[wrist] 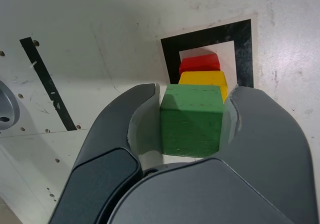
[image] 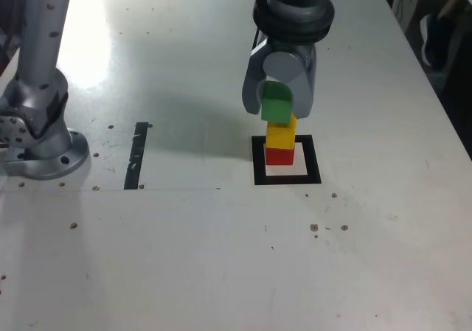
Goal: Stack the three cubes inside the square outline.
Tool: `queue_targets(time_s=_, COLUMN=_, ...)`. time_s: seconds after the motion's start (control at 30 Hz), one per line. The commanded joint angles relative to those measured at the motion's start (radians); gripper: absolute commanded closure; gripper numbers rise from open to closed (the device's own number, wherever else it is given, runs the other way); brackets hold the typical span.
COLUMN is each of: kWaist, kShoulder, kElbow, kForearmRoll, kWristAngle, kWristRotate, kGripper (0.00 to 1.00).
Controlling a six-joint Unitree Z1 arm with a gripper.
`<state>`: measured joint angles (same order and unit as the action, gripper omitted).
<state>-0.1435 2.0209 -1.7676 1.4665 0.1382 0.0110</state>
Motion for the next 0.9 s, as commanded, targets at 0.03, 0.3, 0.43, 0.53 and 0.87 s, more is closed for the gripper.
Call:
queue_targets(time_s=0.03, kWaist=0.002, kShoulder=0.000, kElbow=-0.001, kForearmRoll=-0.003, kWristAngle=-0.002, kWristRotate=0.001, kGripper=0.85)
queue_targets(time_s=0.3, kWaist=0.002, kShoulder=-0.004, kElbow=-0.007, kForearmRoll=-0.009, kWristAngle=0.001, kWristRotate=0.001, kGripper=0.80)
queue_targets(time_s=0.43, kWaist=0.002, kShoulder=-0.001, kElbow=-0.007, kForearmRoll=-0.013, kWristAngle=0.001, kWristRotate=0.001, kGripper=0.76)
queue_targets(time_s=0.53, kWaist=0.004, kShoulder=0.002, kElbow=-0.005, kForearmRoll=-0.014, kWristAngle=0.000, kWristRotate=0.001, kGripper=0.72)
queue_targets(time_s=0.87, kWaist=0.012, kShoulder=0.011, kElbow=0.004, kForearmRoll=-0.021, kWristAngle=-0.016, kWristRotate=0.006, kGripper=0.43)
